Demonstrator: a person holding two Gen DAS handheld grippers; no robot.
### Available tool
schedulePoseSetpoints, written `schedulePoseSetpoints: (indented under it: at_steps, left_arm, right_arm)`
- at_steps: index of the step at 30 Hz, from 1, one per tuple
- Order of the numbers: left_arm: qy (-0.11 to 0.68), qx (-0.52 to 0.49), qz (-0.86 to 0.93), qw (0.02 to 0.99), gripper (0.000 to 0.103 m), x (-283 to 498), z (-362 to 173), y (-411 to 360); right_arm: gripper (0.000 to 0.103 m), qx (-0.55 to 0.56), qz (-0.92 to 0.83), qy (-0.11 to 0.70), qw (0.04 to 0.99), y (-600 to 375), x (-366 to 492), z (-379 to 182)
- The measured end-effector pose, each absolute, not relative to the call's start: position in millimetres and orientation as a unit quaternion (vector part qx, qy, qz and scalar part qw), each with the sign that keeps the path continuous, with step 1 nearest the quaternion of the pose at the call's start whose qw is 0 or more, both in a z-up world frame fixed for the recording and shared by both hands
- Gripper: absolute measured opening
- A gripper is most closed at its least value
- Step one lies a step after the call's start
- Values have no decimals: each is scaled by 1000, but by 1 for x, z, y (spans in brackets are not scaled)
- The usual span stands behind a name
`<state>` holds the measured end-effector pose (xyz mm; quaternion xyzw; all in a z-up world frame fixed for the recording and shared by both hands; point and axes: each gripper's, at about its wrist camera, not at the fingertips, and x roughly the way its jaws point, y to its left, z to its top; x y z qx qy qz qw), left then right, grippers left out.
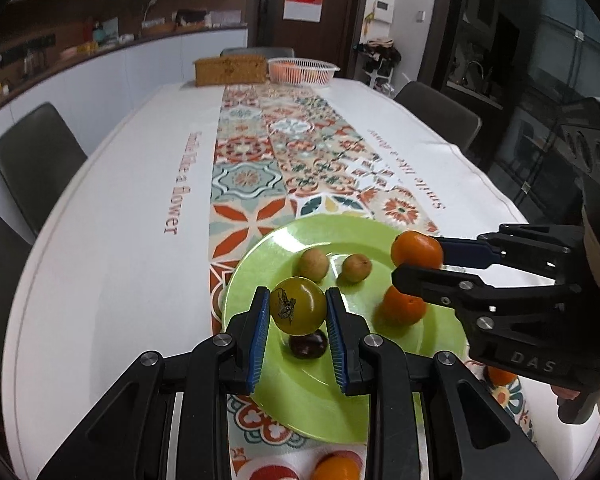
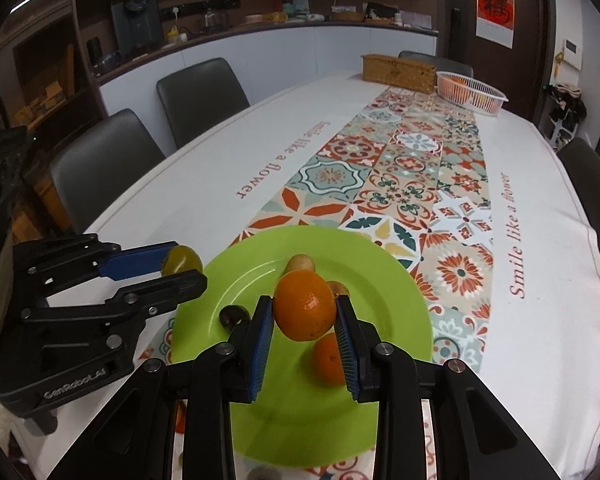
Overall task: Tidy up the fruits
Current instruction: 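Open the left tool onto the plate while the right tool releases its orange fruit there, then move the left tool to another olive-green tomato while the right tool reaches a mandarin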
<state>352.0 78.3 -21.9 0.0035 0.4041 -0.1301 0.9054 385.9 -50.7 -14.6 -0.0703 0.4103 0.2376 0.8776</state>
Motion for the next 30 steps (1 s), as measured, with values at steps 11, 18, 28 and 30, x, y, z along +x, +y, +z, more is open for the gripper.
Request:
schedulePoseSetpoints:
  at_steps: [11, 18, 28, 30]
  left_arm:
    - [424, -3, -126, 897, 28, 372, -42, 77]
    - [413, 18, -107, 904, 30, 359, -33, 73]
    - [385, 36, -102, 916, 33, 314, 6, 61]
    - [377, 36, -105, 920, 34, 304, 14, 59]
  right_arm:
    - [32, -64, 235, 447, 861, -48, 406, -39]
    - [39, -51, 228, 436, 869, -57, 401, -31]
    - [39, -50, 228, 399, 887, -70, 362, 1]
    - [39, -48, 229, 392, 890, -73, 353, 7]
